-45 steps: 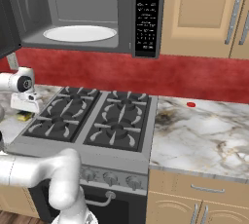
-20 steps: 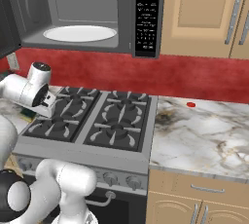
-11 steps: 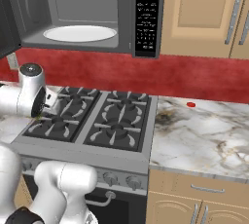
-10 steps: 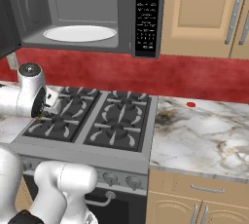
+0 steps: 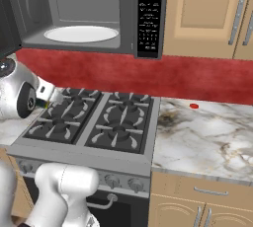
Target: Place the sponge inside the microwave to prepare for sanitizing.
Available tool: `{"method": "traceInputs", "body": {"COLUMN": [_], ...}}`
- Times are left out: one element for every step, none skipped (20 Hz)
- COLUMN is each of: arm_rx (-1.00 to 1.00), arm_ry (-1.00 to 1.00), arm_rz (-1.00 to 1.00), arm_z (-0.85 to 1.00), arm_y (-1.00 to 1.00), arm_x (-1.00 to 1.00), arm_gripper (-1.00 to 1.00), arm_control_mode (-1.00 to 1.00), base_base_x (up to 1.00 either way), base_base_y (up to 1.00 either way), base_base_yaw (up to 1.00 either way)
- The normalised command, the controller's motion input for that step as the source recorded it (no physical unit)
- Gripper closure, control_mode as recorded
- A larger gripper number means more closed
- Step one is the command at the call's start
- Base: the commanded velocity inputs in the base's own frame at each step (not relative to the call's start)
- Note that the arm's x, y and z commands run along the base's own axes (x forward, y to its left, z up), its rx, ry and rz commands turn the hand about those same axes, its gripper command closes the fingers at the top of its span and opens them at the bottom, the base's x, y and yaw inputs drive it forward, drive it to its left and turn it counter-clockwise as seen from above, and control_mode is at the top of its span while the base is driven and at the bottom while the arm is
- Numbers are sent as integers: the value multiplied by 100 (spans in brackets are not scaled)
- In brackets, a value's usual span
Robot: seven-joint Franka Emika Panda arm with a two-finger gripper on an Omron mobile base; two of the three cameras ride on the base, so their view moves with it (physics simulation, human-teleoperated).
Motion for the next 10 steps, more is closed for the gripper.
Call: {"method": "traceInputs", "body": {"arm_rx": [-8, -6, -7, -5, -3, -5, -2, 0, 0, 0], "arm_ry": [-23, -23, -20, -17, -15, -14, -9, -6, -7, -4], "arm_rz": [-16, -15, -19, -19, -17, -18, -16, -15, -13, -11], "arm_z": [72, 74, 74, 72, 73, 68, 61, 55, 52, 45], "arm_y": [0, 0, -1, -14, -19, -24, -36, -41, -45, -45], "arm_x": [-15, -16, -6, -11, -13, -11, -6, -4, -3, 0], "arm_gripper": [100, 100, 100, 100, 100, 100, 100, 100, 100, 100], "arm_control_mode": [-100, -100, -100, -100, -100, -100, -100, -100, -100, -100], "base_base_x": [0, 0, 0, 0, 0, 0, 0, 0, 0, 0], "base_base_y": [0, 0, 0, 0, 0, 0, 0, 0, 0, 0], "base_base_yaw": [0, 0, 0, 0, 0, 0, 0, 0, 0, 0]}}
